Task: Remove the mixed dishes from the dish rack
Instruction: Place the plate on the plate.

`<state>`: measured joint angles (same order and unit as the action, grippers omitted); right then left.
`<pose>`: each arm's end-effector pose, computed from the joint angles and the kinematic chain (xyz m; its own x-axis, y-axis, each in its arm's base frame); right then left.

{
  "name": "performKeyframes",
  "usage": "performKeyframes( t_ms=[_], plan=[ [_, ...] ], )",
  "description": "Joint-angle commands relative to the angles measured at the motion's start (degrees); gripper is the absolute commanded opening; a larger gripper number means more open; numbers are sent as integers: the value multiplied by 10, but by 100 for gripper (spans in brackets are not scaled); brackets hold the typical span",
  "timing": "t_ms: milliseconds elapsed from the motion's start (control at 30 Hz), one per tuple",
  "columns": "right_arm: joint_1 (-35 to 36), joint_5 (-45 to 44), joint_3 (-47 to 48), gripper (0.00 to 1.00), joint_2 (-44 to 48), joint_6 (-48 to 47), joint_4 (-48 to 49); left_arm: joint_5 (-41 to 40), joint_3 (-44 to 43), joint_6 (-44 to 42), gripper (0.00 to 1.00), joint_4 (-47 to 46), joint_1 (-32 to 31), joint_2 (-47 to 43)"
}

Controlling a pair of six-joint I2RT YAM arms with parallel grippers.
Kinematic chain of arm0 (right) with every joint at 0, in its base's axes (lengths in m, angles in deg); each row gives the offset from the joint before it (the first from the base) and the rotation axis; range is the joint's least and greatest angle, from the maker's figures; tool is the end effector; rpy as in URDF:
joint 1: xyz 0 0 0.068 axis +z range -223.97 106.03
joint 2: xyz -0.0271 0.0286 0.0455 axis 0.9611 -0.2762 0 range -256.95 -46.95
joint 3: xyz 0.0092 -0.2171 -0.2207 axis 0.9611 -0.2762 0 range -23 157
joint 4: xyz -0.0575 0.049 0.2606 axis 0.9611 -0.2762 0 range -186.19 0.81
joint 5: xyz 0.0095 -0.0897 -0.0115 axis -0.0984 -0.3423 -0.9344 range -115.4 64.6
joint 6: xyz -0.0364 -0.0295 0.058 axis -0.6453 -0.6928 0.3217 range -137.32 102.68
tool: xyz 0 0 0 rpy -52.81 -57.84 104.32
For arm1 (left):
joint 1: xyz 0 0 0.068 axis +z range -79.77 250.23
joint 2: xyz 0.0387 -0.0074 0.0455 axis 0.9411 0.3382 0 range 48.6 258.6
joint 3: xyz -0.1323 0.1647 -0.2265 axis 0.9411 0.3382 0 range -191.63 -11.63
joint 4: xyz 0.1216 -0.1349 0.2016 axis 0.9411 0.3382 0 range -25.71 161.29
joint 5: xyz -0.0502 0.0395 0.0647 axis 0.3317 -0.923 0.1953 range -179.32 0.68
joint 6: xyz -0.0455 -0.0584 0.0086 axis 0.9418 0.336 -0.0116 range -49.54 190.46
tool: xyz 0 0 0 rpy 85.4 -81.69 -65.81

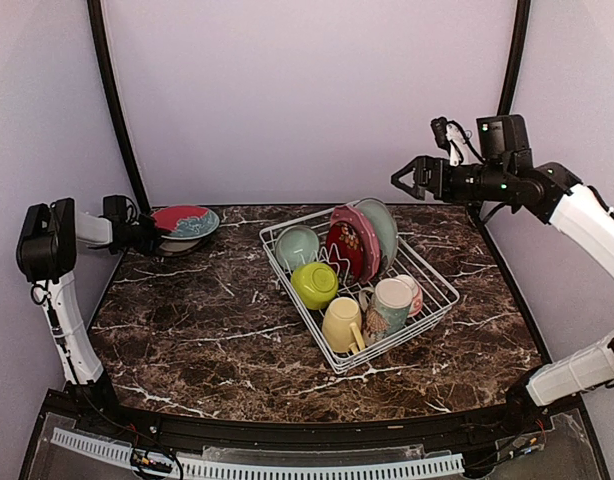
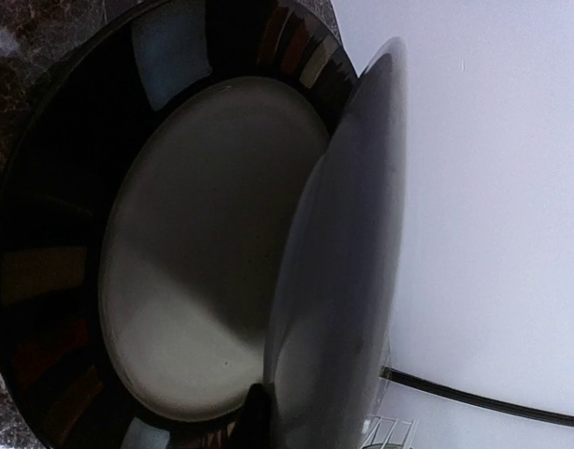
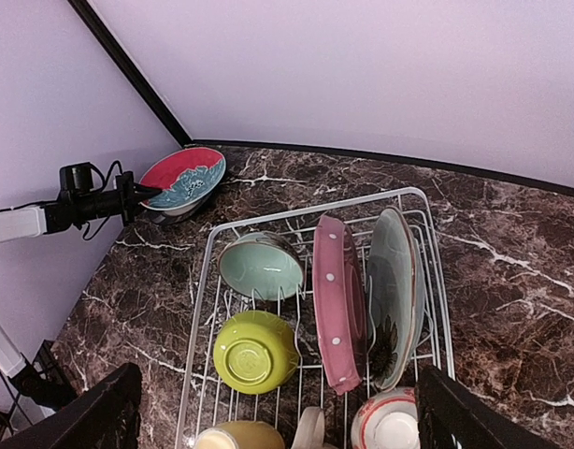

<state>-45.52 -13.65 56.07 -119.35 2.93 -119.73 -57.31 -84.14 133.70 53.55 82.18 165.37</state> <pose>0.2570 0.1537 0.4359 -0.5520 0.0864 -0.8294 -0.4679 0.7912 0.3938 0.4832 0.0684 0.1776 -0.4726 -0.8739 -0.1139 -0.3667 0.3125 -0.8763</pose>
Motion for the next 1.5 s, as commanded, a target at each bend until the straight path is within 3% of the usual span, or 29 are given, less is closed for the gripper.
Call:
performKeyframes(
  t_ms=[0, 133, 233, 467, 567, 800, 967, 1267, 1467],
  plan=[
    [-2, 2, 25, 99, -15, 7, -1, 31, -39, -20, 3, -62, 8, -18],
    [-2, 2, 28, 99, -16, 7, 2, 27, -49, -49, 10, -26, 9, -16],
    [-2, 5, 28, 99, -20, 7, 2, 23, -59, -79, 25, 8, 9, -17],
    [-3, 10, 20, 99, -15, 10, 7, 12, -78, -142, 45, 106, 10, -18],
    [-2, 9, 10, 99, -6, 12, 14, -10, -86, -174, 50, 161, 10, -27],
    [-3, 3, 16, 99, -7, 4, -2, -93, -93, -264, 72, 263, 11, -64],
    [-3, -21, 42, 99, -13, -11, -38, -112, -55, -286, 87, 265, 11, -102],
    [-2, -24, 66, 99, -23, 7, -65, -117, -33, -312, 92, 294, 11, -141],
    [-3, -39, 73, 99, -38, 7, -88, -46, 24, -309, 96, 259, 5, -213]
  ],
)
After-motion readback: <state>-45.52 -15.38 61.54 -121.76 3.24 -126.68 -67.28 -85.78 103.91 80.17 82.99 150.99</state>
